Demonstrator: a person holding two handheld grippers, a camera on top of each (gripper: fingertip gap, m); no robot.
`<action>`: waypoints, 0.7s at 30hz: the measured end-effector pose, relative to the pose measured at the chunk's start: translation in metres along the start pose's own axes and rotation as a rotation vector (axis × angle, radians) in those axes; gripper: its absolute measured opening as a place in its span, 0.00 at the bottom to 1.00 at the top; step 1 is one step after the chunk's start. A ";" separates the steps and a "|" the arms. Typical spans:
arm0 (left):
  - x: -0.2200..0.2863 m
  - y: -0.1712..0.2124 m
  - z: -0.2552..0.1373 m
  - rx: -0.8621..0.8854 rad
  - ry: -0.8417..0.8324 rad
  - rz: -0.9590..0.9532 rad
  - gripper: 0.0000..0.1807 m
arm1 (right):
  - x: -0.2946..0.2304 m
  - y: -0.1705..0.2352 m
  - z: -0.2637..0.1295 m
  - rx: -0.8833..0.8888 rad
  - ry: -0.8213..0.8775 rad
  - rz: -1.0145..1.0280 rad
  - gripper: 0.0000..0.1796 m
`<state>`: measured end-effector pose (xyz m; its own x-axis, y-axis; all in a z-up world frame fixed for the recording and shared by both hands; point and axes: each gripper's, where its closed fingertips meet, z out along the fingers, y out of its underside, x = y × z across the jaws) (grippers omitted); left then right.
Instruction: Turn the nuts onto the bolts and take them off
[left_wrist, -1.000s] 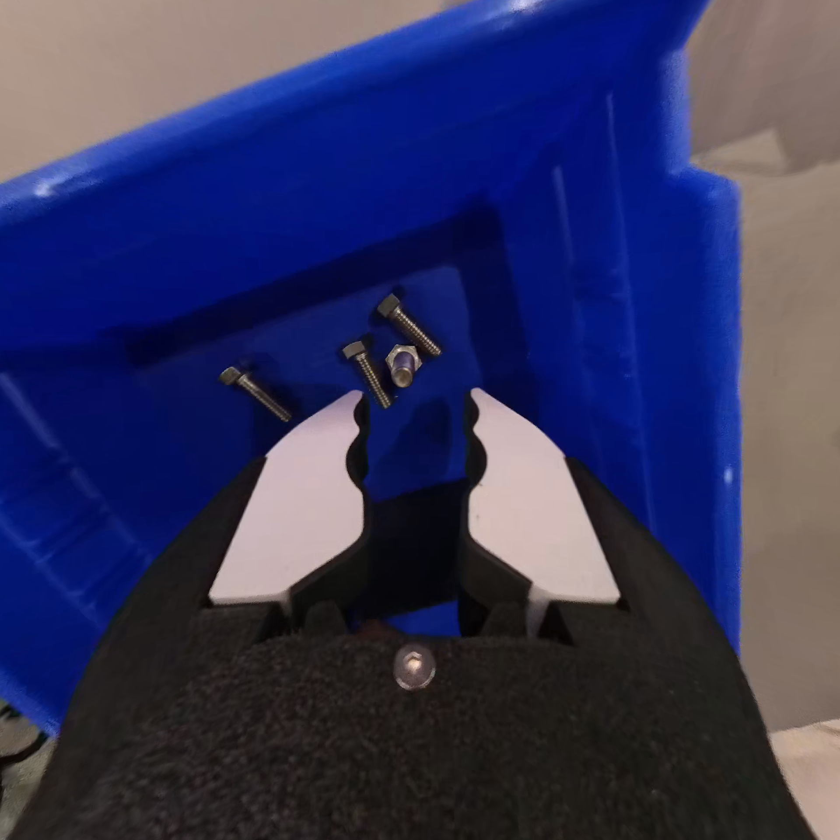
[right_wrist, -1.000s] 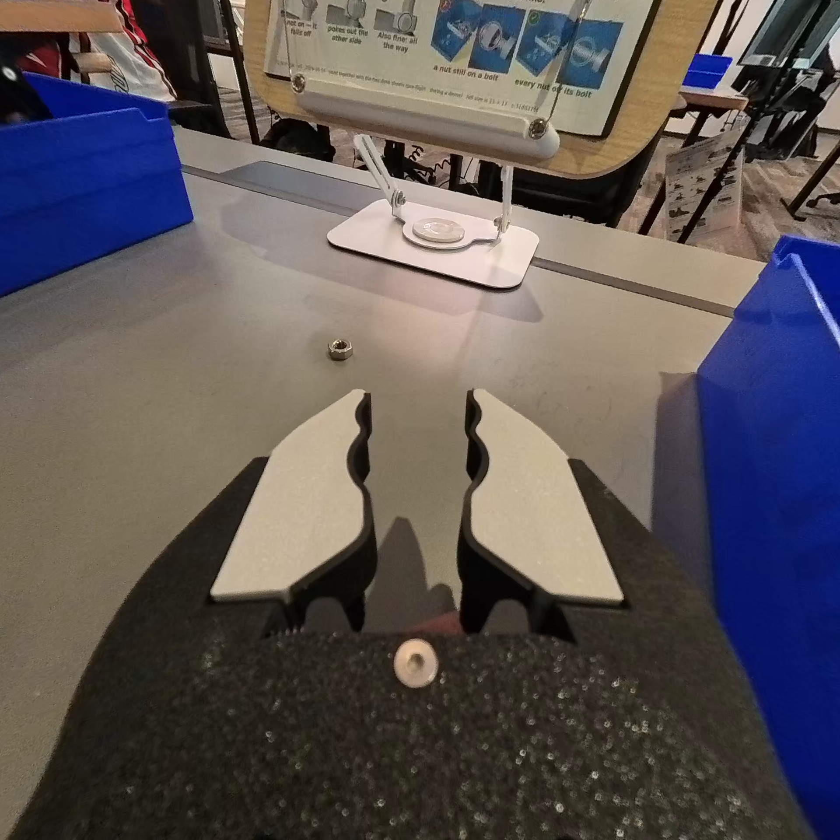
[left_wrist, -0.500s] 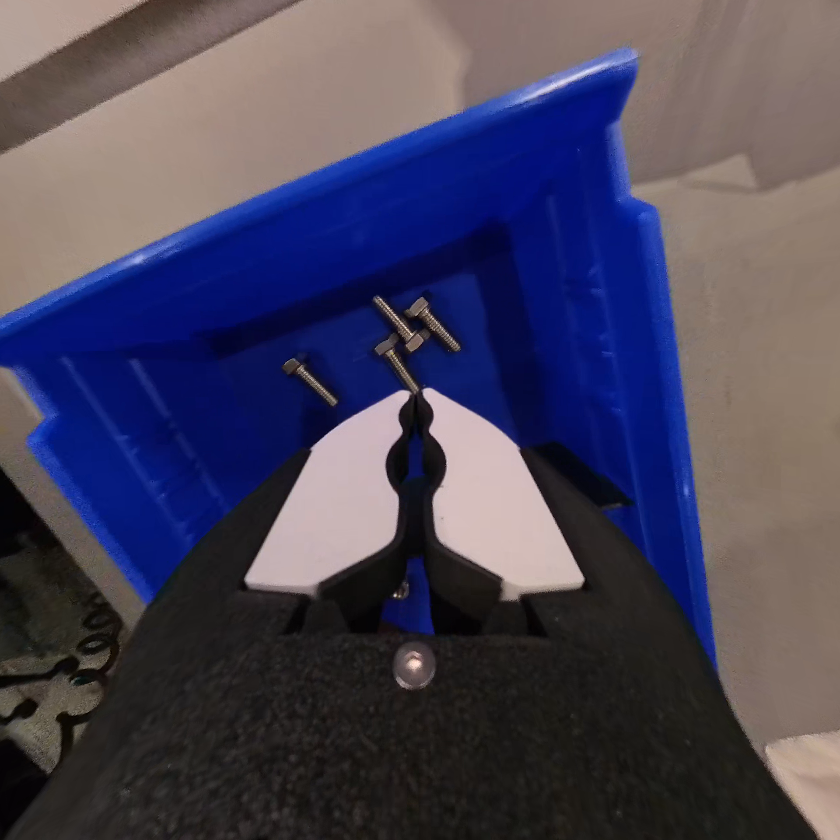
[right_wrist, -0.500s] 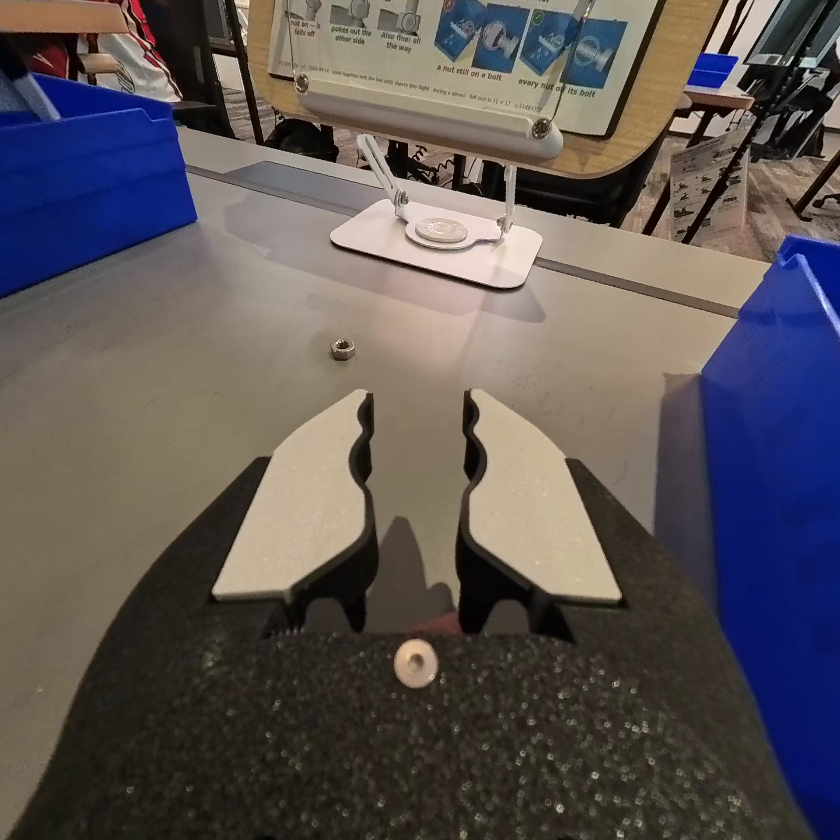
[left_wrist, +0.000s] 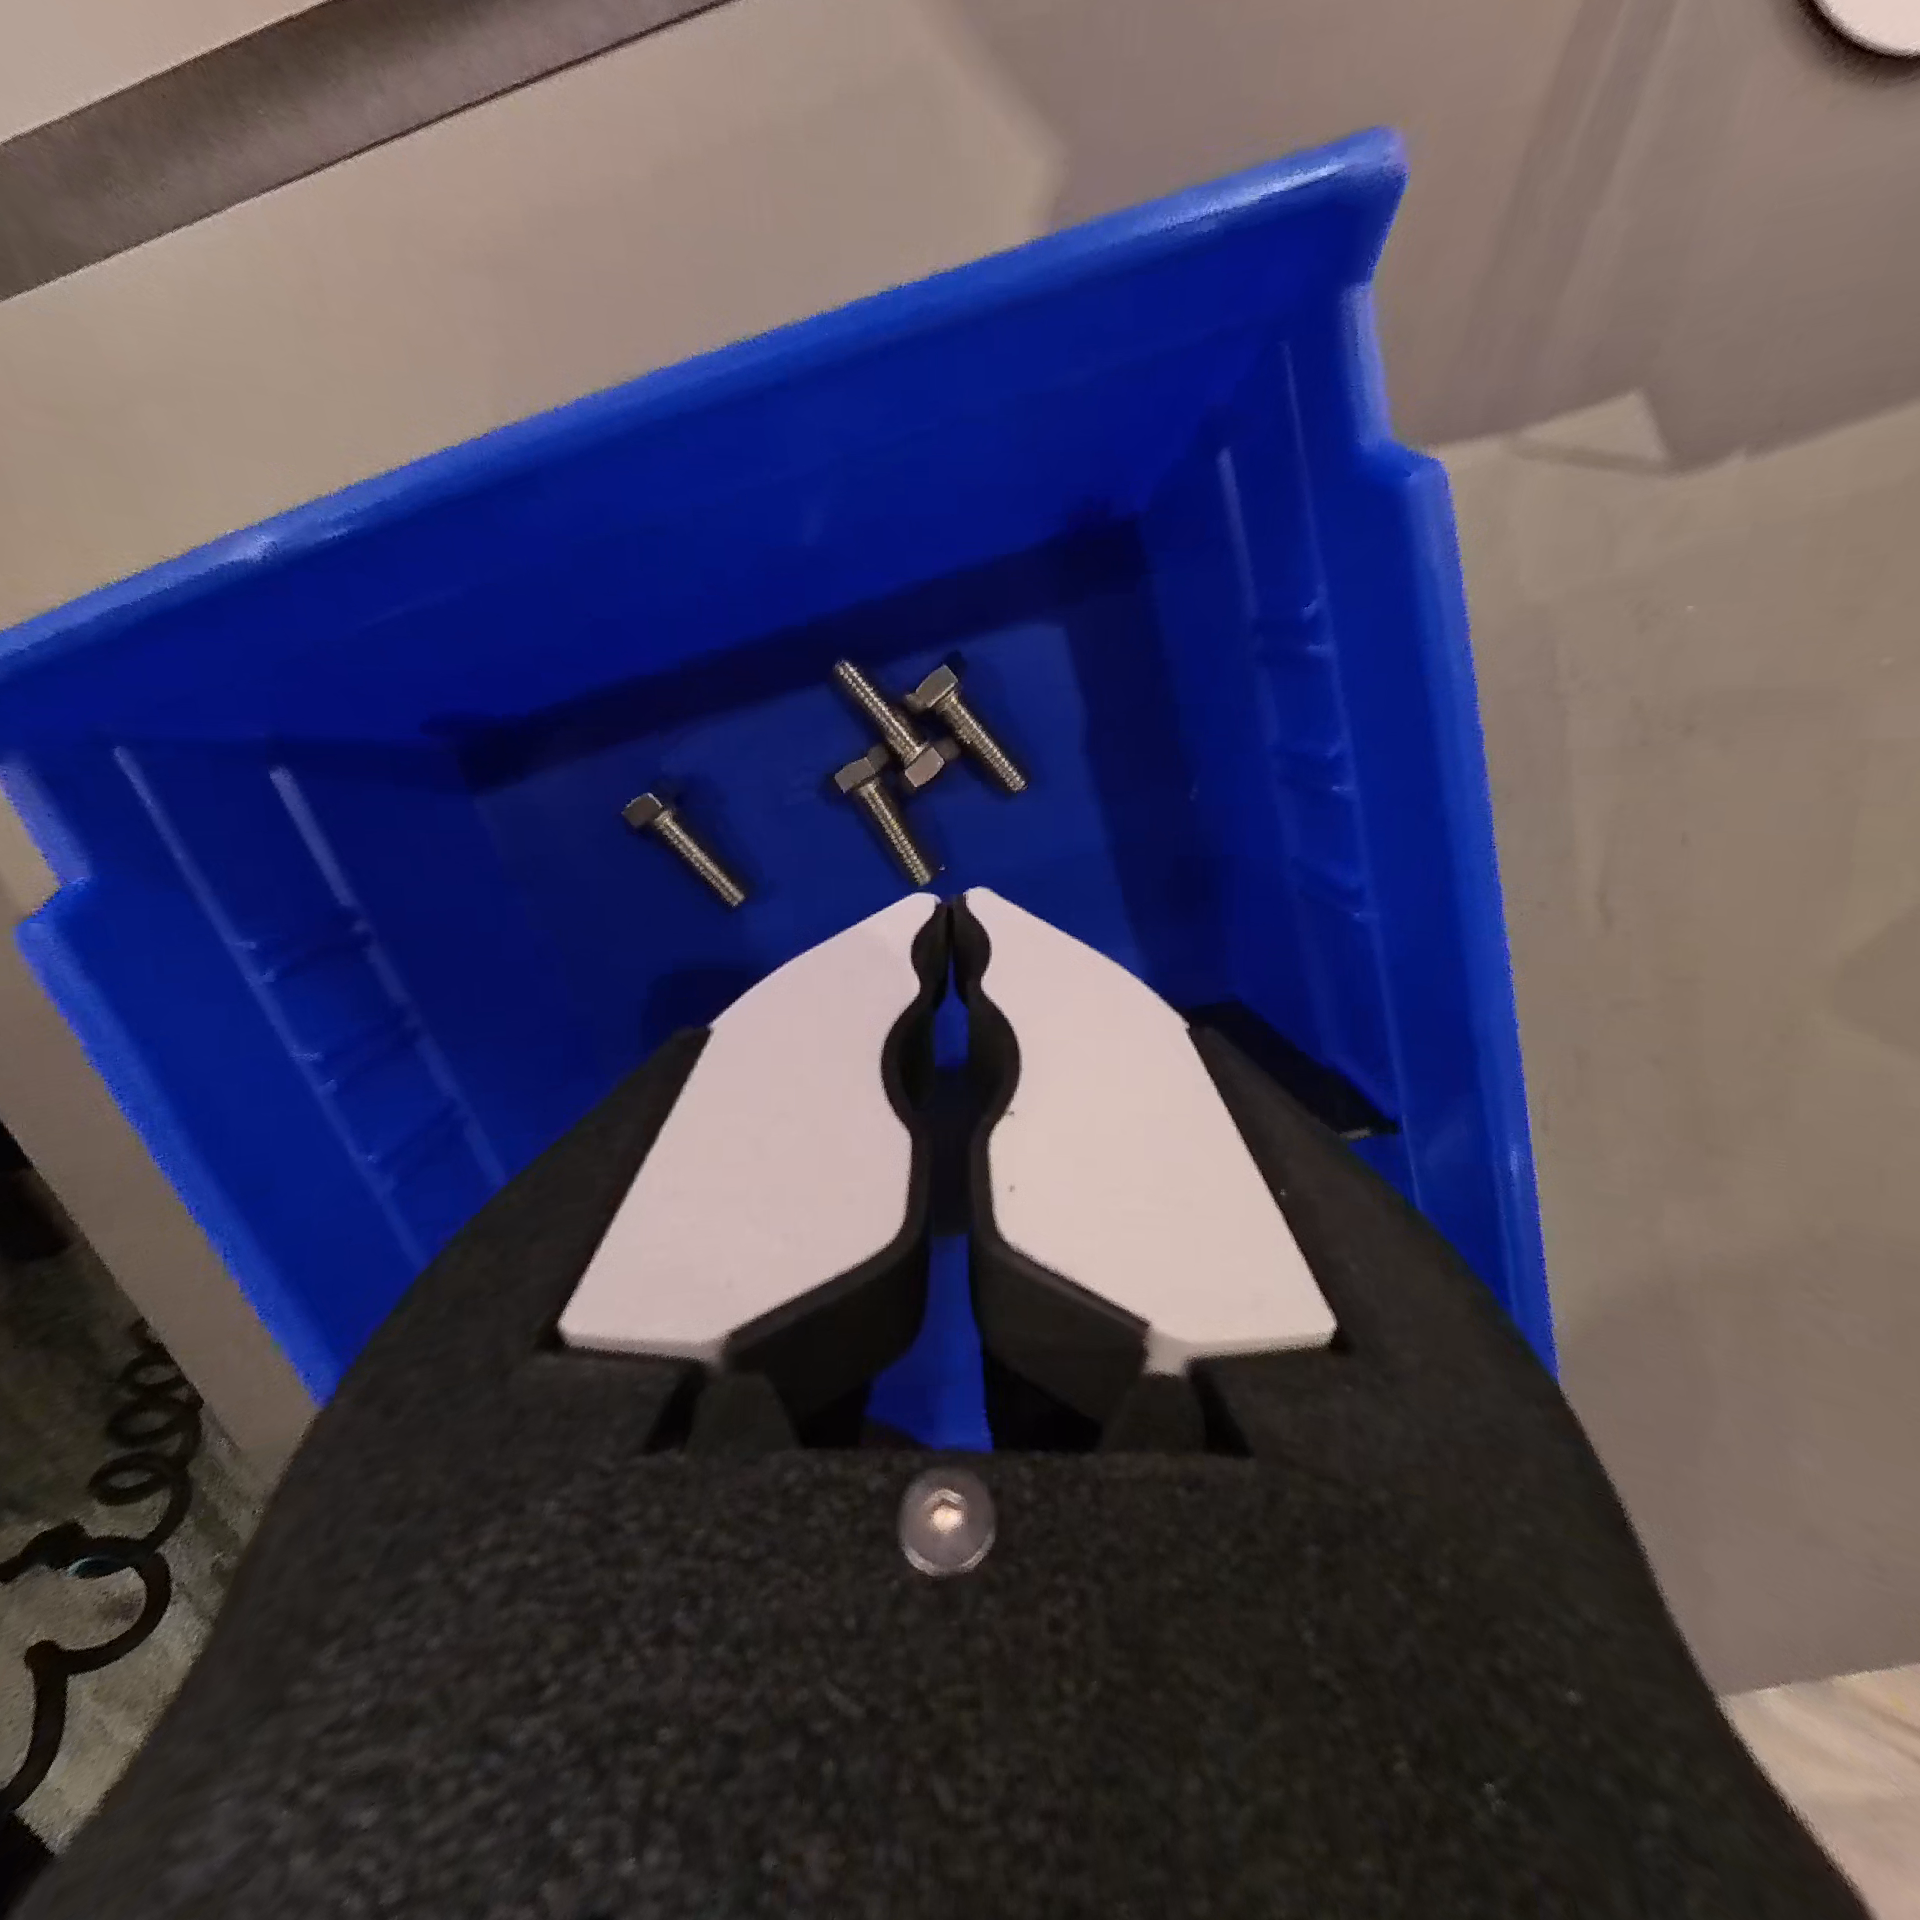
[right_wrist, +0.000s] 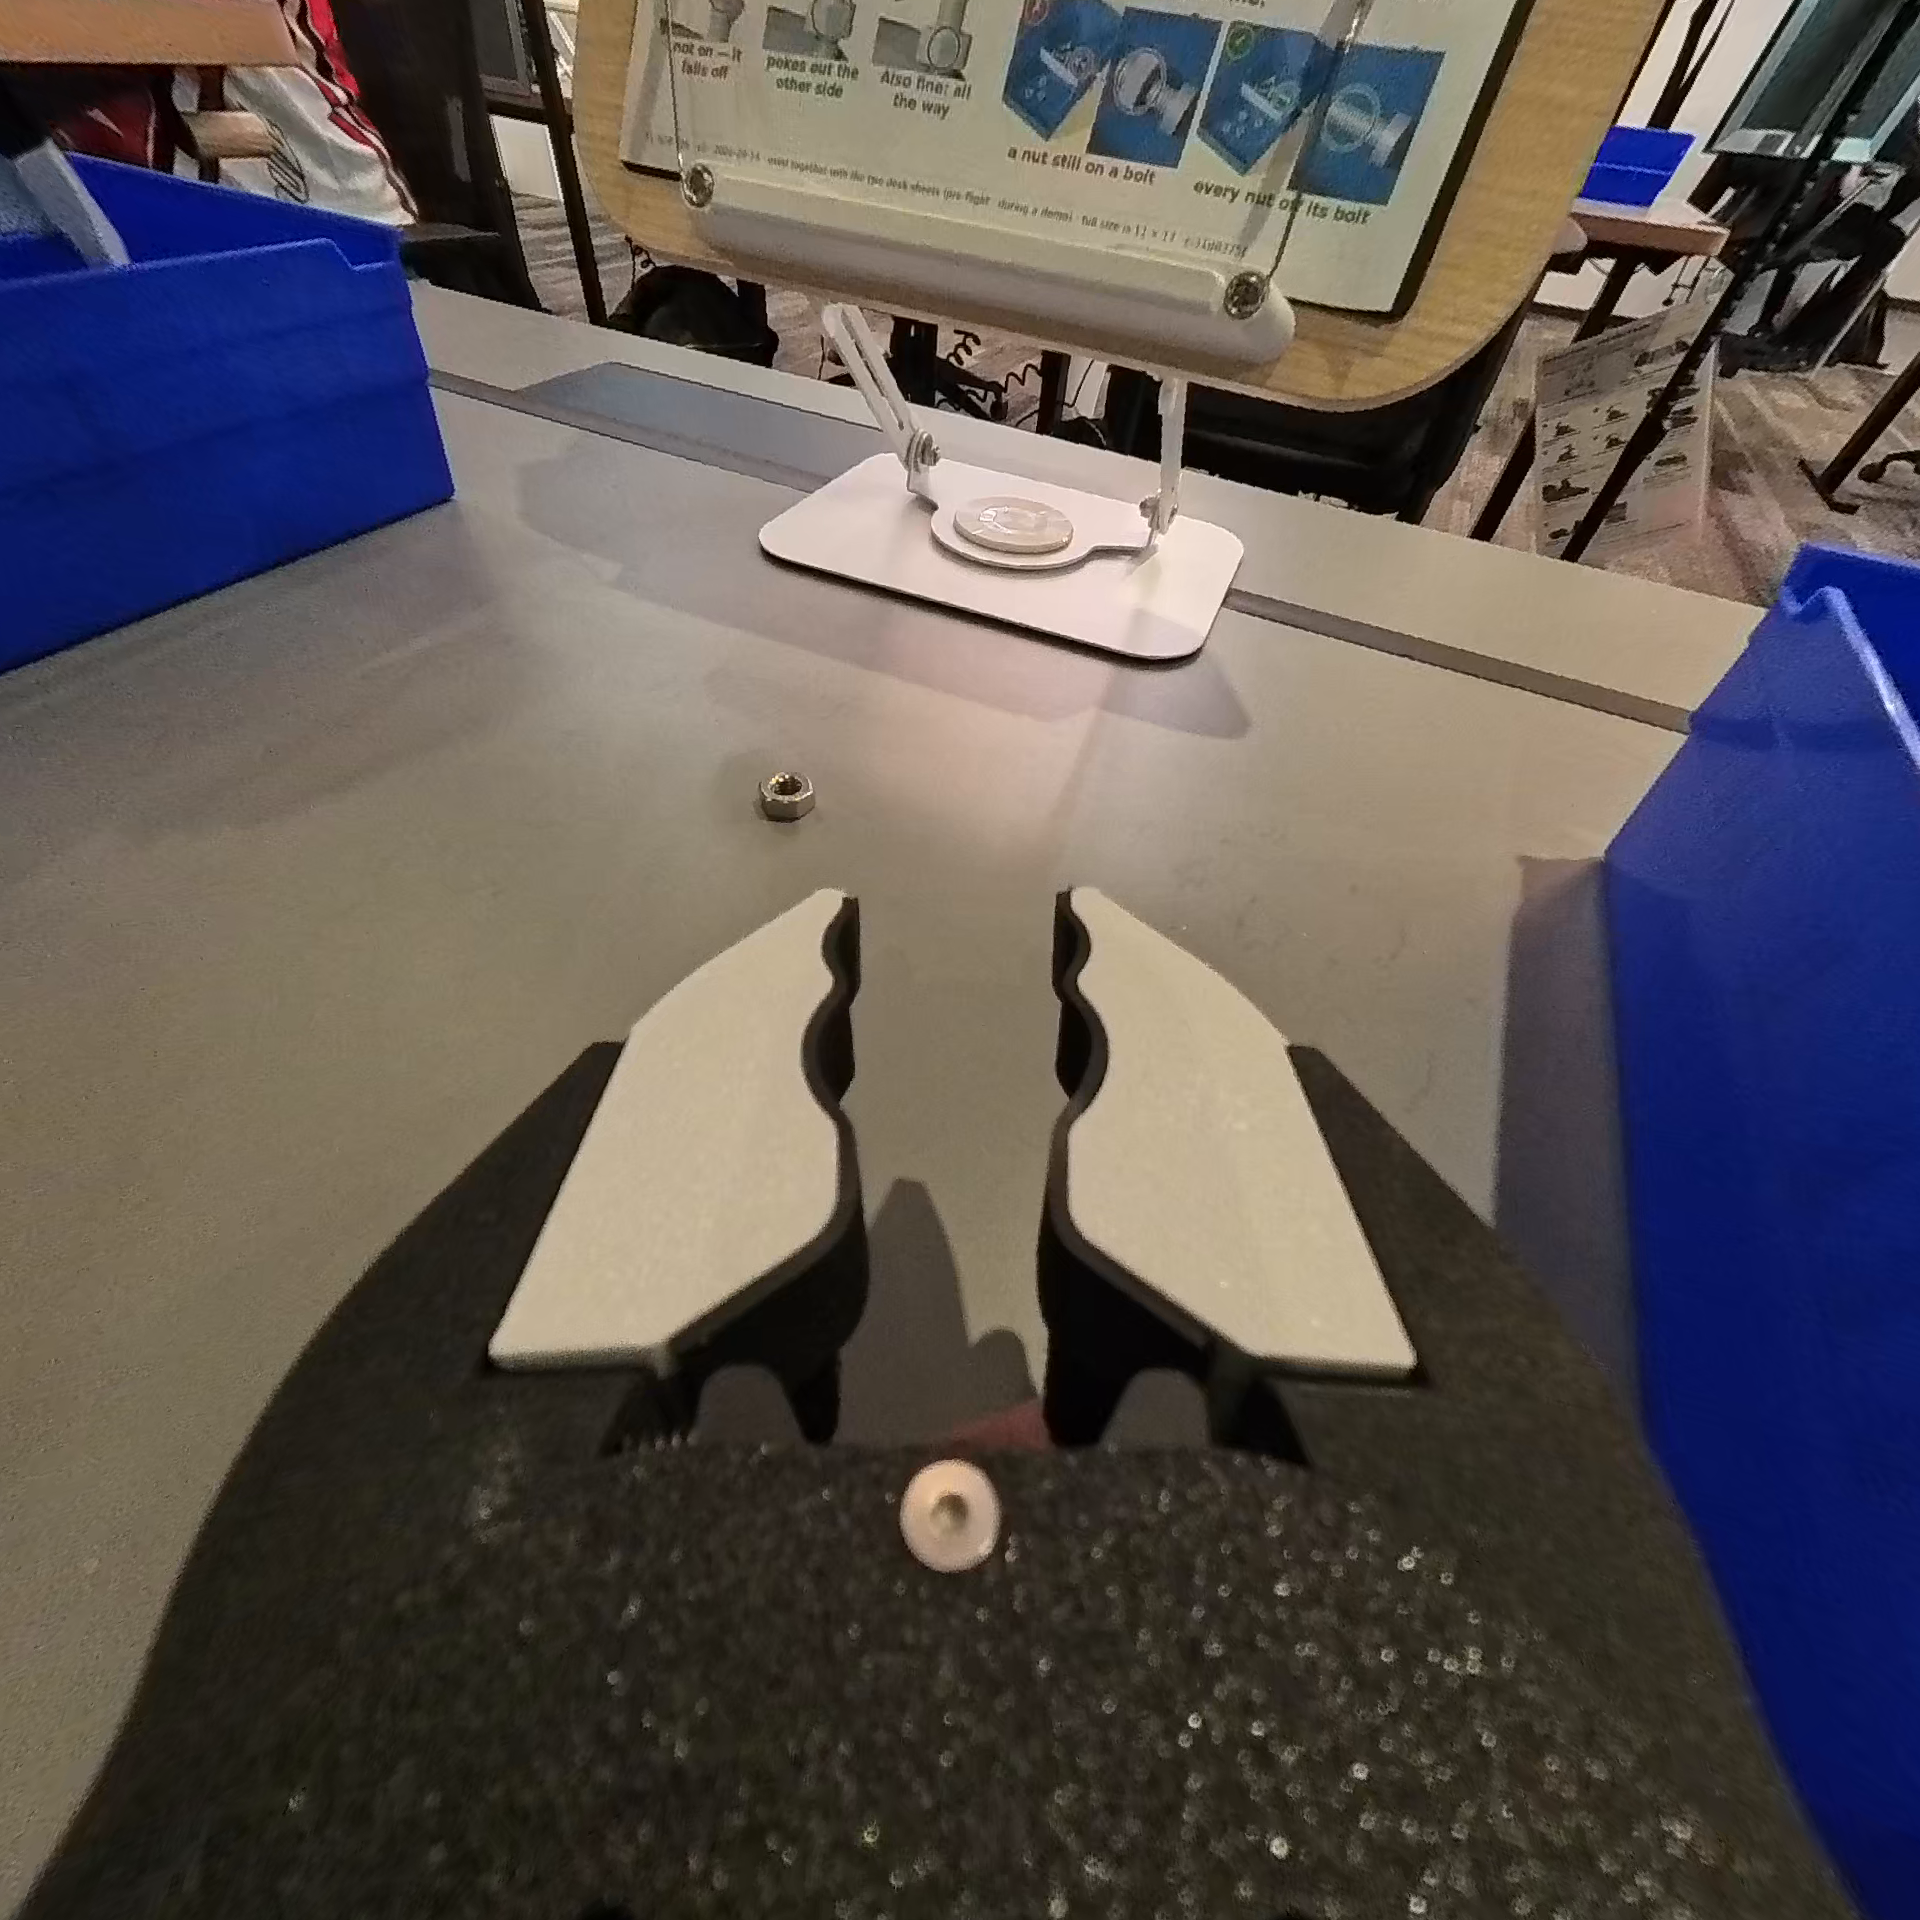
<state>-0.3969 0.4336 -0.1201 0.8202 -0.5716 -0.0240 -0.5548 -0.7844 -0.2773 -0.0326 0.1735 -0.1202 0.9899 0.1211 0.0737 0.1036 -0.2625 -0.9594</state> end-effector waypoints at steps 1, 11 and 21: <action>0.001 0.000 0.002 -0.006 0.007 -0.008 0.01 | 0.000 0.000 0.000 -0.001 -0.001 -0.001 0.20; -0.001 0.002 0.054 -0.165 0.070 -0.244 0.14 | -0.001 0.001 0.001 -0.011 -0.011 0.001 0.20; -0.006 0.000 0.067 -0.191 0.085 -0.300 0.09 | -0.002 0.001 0.002 -0.013 -0.024 0.005 0.20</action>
<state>-0.3927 0.4536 -0.1846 0.9403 -0.3208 0.1133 -0.3138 -0.9465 -0.0755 -0.0347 0.1745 -0.1221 0.9878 0.1428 0.0624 0.1002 -0.2759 -0.9560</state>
